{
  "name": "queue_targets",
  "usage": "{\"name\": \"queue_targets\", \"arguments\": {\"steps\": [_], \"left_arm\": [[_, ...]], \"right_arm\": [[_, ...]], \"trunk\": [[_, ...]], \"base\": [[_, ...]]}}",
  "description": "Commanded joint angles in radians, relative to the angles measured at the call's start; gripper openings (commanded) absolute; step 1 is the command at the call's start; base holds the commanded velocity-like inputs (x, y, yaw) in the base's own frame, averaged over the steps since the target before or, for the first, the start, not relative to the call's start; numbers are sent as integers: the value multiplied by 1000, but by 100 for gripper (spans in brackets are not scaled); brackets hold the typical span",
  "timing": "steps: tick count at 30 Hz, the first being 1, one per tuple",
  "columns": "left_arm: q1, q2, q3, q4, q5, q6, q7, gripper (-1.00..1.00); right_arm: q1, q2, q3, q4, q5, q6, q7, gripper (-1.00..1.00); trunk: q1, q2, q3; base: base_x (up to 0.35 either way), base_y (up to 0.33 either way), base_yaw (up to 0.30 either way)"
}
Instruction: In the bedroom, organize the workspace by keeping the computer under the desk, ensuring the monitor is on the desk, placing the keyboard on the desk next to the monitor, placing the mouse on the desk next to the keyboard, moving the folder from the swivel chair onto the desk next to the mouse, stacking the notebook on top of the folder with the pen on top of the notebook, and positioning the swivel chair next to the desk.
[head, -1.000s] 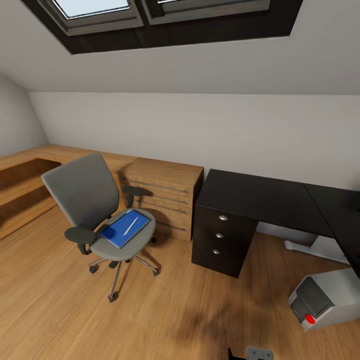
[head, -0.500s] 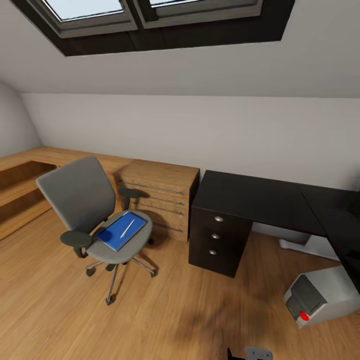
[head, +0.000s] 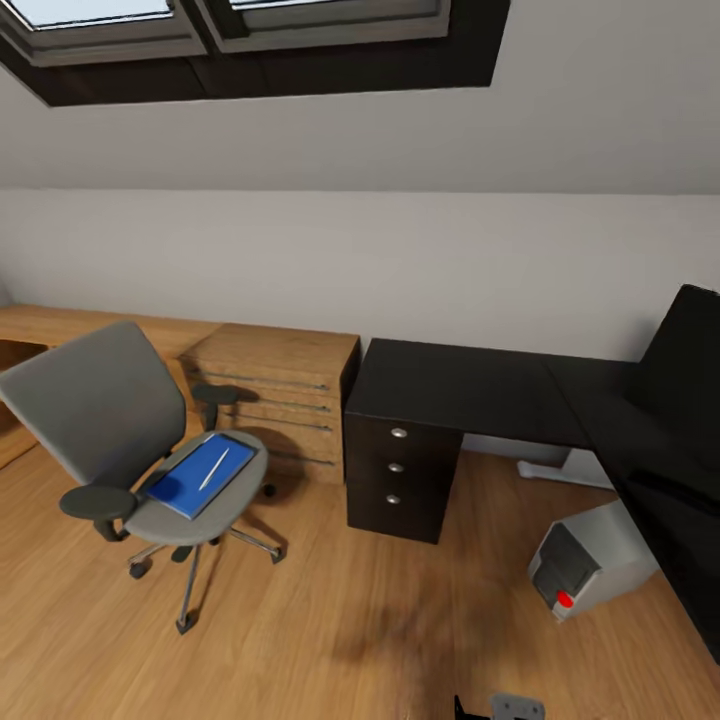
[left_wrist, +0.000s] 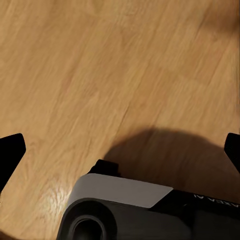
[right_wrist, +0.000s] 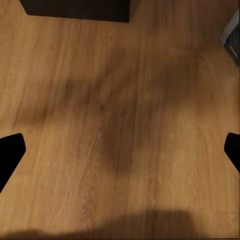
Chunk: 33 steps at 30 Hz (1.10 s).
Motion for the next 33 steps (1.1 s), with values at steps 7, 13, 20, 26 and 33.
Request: {"name": "queue_targets", "arguments": {"steps": [7, 13, 20, 26, 33], "left_arm": [[-1, 1, -9, 2, 8, -6, 8, 100], [-1, 1, -9, 2, 9, -6, 9, 100], [-1, 1, -9, 2, 9, -6, 9, 100], [-1, 1, -9, 3, 9, -5, 8, 100], [-1, 1, -9, 4, 9, -2, 7, 100]], "right_arm": [[-1, 1, -6, 2, 11, -4, -6, 100], [-1, 2, -5, 2, 11, -4, -6, 100], [-1, 2, -5, 2, 20, -4, -6, 100], [-1, 2, -6, 3, 31, -4, -6, 100], [-1, 1, -8, 3, 32, -4, -6, 100]], "trunk": [[0, -1, -4], [0, -1, -10], [0, -1, -19], [0, -1, -26], [0, -1, -30]], "base": [[0, 0, -260], [0, 0, -187], [0, 0, -163], [88, 0, -155], [252, 0, -74]]}}
